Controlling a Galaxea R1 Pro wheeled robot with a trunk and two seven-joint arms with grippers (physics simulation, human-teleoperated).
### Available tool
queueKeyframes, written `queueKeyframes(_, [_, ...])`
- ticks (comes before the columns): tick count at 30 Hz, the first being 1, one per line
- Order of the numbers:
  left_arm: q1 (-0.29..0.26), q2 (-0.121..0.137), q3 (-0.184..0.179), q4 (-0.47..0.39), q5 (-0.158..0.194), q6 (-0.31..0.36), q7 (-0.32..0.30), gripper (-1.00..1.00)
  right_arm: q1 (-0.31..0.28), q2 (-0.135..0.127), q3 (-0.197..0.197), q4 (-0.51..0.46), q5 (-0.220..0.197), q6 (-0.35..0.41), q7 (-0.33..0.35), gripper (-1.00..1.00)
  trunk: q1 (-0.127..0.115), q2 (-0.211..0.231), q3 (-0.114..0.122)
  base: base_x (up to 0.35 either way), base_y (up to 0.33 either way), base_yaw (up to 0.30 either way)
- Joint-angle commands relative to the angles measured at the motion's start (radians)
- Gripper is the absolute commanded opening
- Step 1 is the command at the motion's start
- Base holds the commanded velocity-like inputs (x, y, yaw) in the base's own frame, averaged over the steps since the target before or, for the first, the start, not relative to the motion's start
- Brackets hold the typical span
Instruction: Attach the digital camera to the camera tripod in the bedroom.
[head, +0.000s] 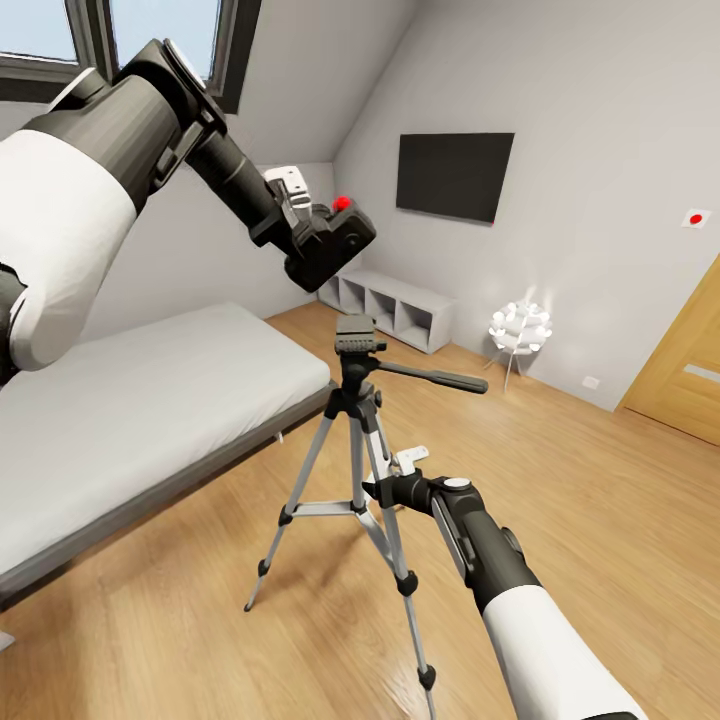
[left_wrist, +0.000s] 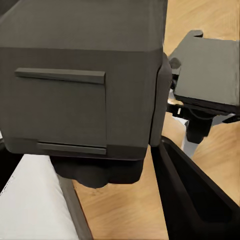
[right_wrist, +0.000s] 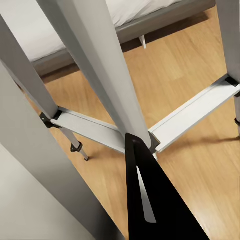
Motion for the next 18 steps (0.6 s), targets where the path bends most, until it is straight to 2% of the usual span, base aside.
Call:
queueKeyframes(1, [-0.001,-0.003,0.005,-0.006,-0.008,0.012,-0.006,-1.00,-0.001,0.000,-0.001,-0.002,0.016,0.003,0.008,-1.00,0.001,-0.002,-0.002,0.000,0.000,0.000])
queueKeyframes(9, [-0.002,-0.011,0.049,-0.025,-0.051,0.029,-0.003,-1.00,-0.001,0.000,-0.002,-0.004,0.023,0.003,0.013,-1.00,0.001,-0.002,-0.002,0.000,0.000,0.000])
queueKeyframes(11, [-0.002,-0.011,0.052,-0.028,-0.061,0.030,-0.003,-1.00,-0.001,0.000,-0.002,-0.005,0.023,0.003,0.013,-1.00,0.001,-0.002,-0.002,0.000,0.000,0.000])
queueKeyframes(18, [-0.002,-0.013,0.055,-0.035,-0.066,0.025,-0.008,-1.00,-0.001,0.000,-0.002,-0.006,0.024,0.003,0.013,-1.00,0.001,-0.002,-0.002,0.000,0.000,0.000])
